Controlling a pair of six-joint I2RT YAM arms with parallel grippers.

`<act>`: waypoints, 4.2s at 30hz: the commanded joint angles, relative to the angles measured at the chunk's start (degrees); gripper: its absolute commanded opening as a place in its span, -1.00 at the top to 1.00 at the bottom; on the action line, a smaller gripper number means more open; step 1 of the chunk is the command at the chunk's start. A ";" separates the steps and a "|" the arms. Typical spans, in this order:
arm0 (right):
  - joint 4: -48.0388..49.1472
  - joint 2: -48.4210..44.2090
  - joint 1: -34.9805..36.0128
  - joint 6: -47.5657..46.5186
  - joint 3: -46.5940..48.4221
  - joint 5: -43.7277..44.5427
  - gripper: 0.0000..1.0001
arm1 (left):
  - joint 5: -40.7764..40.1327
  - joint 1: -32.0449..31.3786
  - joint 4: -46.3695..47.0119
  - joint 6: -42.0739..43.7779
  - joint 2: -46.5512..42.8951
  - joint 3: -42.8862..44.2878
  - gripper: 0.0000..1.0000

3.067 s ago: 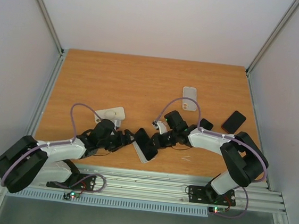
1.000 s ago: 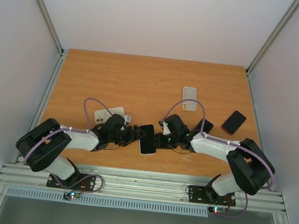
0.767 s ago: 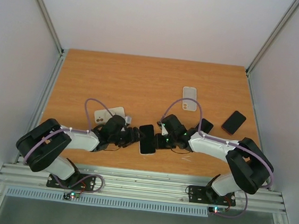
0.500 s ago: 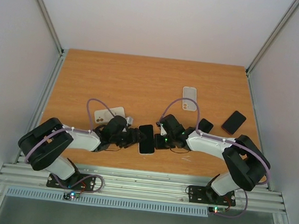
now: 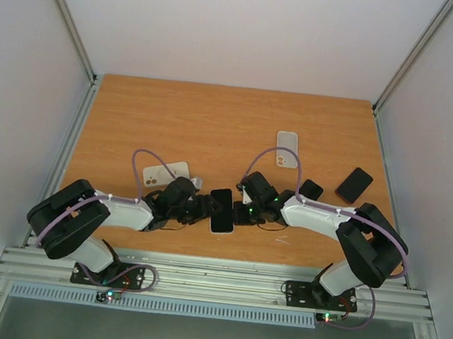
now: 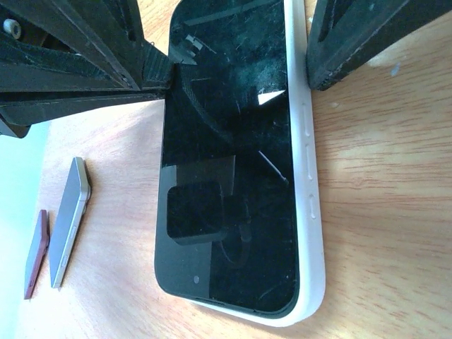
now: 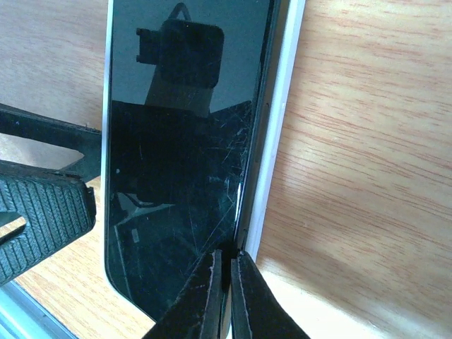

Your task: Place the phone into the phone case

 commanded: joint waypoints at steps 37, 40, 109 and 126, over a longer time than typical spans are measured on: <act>-6.71 3.56 3.69 -3.08 -1.51 4.46 0.98 | -5.42 -4.54 -14.30 3.30 -1.48 2.73 -0.23; -9.26 5.74 4.96 -3.66 -0.05 7.92 0.98 | -5.80 -4.59 -13.58 2.44 -1.58 2.16 -0.22; -20.78 25.68 -13.82 -19.50 27.51 -7.12 0.97 | -5.01 5.80 -37.42 20.67 14.23 25.54 0.01; -31.79 36.38 -7.07 -19.95 34.20 13.70 0.97 | -8.47 4.26 -39.88 20.14 13.74 24.19 -0.07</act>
